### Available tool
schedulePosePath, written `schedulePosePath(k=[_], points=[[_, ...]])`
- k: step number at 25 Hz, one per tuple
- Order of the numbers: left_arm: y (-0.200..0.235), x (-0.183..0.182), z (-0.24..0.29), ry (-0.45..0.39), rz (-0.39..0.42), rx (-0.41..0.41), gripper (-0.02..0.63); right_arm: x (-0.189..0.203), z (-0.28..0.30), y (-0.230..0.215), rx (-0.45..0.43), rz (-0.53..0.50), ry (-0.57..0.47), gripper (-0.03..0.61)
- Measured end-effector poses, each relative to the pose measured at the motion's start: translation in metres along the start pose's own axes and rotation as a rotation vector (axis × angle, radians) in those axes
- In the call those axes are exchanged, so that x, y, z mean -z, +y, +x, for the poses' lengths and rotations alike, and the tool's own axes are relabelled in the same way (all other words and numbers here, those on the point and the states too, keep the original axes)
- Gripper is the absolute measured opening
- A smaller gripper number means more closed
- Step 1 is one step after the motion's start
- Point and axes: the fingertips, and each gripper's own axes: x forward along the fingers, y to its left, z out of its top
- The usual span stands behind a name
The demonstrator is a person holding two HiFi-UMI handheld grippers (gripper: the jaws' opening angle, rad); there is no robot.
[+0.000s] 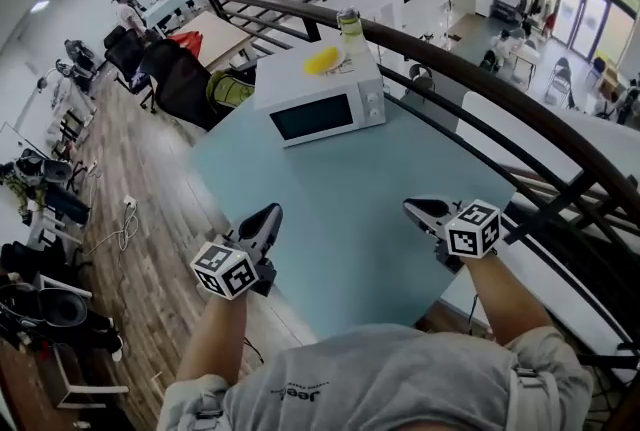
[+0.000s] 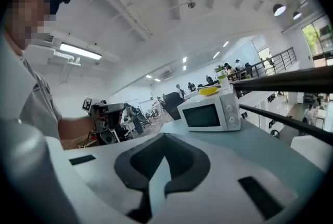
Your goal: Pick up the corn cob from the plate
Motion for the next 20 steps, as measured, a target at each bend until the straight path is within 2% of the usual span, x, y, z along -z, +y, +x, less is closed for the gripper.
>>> schedulePosePath(k=[8, 15, 17, 20], points=[[0.094, -0.047, 0.084, 0.017, 0.114, 0.014, 0.018, -0.068, 0.056, -0.047, 0.152, -0.088, -0.017, 0.015], [0.158, -0.074, 0.187, 0.072, 0.174, -0.023, 0.018, -0.113, 0.117, -0.111, 0.195, -0.141, -0.008, 0.015], [0.174, -0.08, 0.217, 0.092, 0.175, -0.035, 0.018, -0.122, 0.132, -0.13, 0.198, -0.151, -0.007, 0.015], [0.199, -0.091, 0.259, 0.115, 0.133, -0.048, 0.02, -0.134, 0.15, -0.157, 0.205, -0.165, -0.003, 0.015]])
